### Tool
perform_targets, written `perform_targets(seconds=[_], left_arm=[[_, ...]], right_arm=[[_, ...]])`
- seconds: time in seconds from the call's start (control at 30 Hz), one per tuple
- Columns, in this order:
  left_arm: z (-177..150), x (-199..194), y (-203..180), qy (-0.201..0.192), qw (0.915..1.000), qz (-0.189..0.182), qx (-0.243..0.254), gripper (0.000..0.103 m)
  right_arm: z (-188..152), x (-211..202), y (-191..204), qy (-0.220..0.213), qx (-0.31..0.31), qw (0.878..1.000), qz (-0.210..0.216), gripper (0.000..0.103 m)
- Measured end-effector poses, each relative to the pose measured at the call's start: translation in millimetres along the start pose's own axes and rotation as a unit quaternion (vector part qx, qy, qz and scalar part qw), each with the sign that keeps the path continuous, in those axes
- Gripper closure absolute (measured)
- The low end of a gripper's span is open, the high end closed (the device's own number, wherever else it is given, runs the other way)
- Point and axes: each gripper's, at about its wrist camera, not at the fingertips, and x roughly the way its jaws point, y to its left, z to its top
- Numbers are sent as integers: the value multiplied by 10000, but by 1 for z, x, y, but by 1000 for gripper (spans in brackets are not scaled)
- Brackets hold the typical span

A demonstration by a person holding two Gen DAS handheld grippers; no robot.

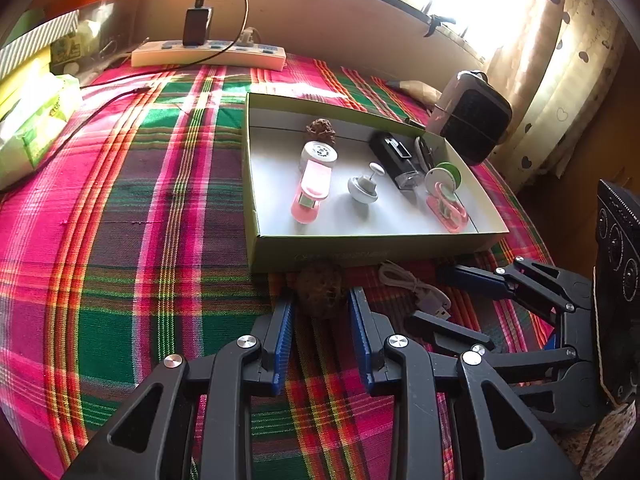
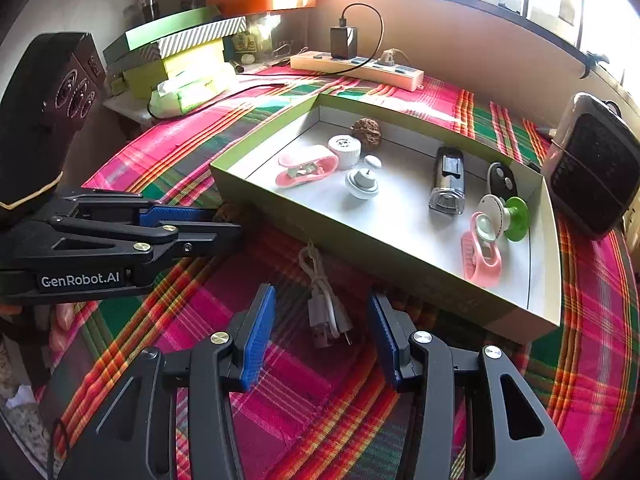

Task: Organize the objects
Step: 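Move left tool to the brown walnut while right tool approaches the white USB cable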

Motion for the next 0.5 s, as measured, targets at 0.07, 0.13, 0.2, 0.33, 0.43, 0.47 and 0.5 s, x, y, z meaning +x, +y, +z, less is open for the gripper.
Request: perform_targets(seconds=[0.07,0.13,0.2,0.33,0.43,0.47,0.5], left_arm=[[1,0,0,5,10000,-11,-15,77],[1,0,1,-9,10000,-4,-11,77],[2,1,0,-12,10000,14,5,77],[3,1,-1,-10,10000,63,72,77],[4,2,-3,-16,9999,112,117,77],[4,2,-3,-19,9998,127,132,77],[4,2,-4,-23,9998,143,153,77]], right_arm=[[-1,4,2,64,-57,9999,-85,55],[0,5,1,44,-22,9999,-114,55],[0,5,0,22,20,9998,-200,55],[0,6,-1,-51,85,9997,-212,55],[-1,6,0,-67,89,9997,-198,55],[-1,6,0,-69,96,9998,-190,56],[-1,6,0,-72,97,9997,-189,60]])
